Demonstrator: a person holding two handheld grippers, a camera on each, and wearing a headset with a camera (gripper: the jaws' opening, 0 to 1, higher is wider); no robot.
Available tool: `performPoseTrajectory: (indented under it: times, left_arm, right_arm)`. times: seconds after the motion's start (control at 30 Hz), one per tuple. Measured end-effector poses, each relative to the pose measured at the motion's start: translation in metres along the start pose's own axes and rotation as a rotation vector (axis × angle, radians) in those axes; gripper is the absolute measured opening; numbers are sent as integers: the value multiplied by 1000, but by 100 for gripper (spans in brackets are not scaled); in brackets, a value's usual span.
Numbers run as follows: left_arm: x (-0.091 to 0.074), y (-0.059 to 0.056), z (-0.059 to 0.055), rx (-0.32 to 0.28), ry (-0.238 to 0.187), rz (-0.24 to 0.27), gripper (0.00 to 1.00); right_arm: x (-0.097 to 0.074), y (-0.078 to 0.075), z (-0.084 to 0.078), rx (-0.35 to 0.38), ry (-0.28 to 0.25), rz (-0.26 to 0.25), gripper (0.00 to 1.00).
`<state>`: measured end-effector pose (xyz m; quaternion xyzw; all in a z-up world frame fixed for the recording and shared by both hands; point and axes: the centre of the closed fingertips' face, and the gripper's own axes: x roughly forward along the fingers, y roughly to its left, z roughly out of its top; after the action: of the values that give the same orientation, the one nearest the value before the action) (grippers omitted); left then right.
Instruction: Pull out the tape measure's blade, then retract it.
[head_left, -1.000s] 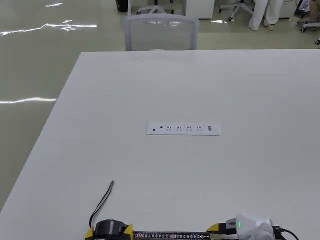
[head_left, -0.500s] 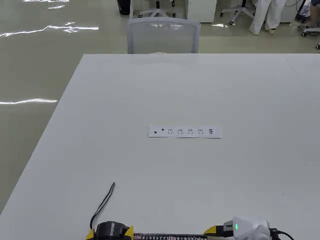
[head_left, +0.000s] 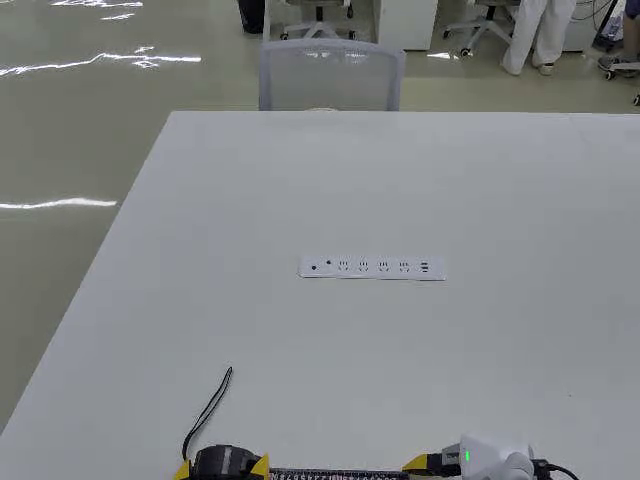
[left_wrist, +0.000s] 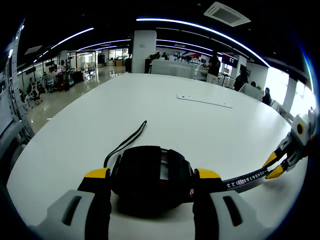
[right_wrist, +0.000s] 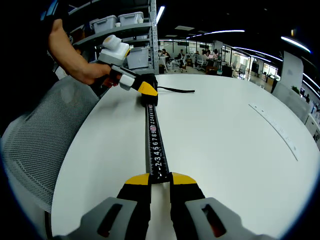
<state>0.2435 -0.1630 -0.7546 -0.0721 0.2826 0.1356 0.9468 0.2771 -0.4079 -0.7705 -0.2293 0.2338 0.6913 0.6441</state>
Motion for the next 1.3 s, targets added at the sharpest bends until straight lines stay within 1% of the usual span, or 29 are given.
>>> performPoseTrajectory:
  times: [0.3,0.5,0.8,1.3]
  left_arm:
    - [0,1,0,-17,1,-7,63]
    - [-1,1,1,-31,1,-9,63]
    - [0,3,0,-45,1,-18,63]
    - [0,2,1,-53,5,-27,63]
  right_arm:
    - [3,-1,3,-3,-2,-2,12]
    - [4,-1,6,-8,-2,-1,12]
    - [7,-2,9,-19,0,3,12]
    - [11,-3,16,-30,-2,6,12]
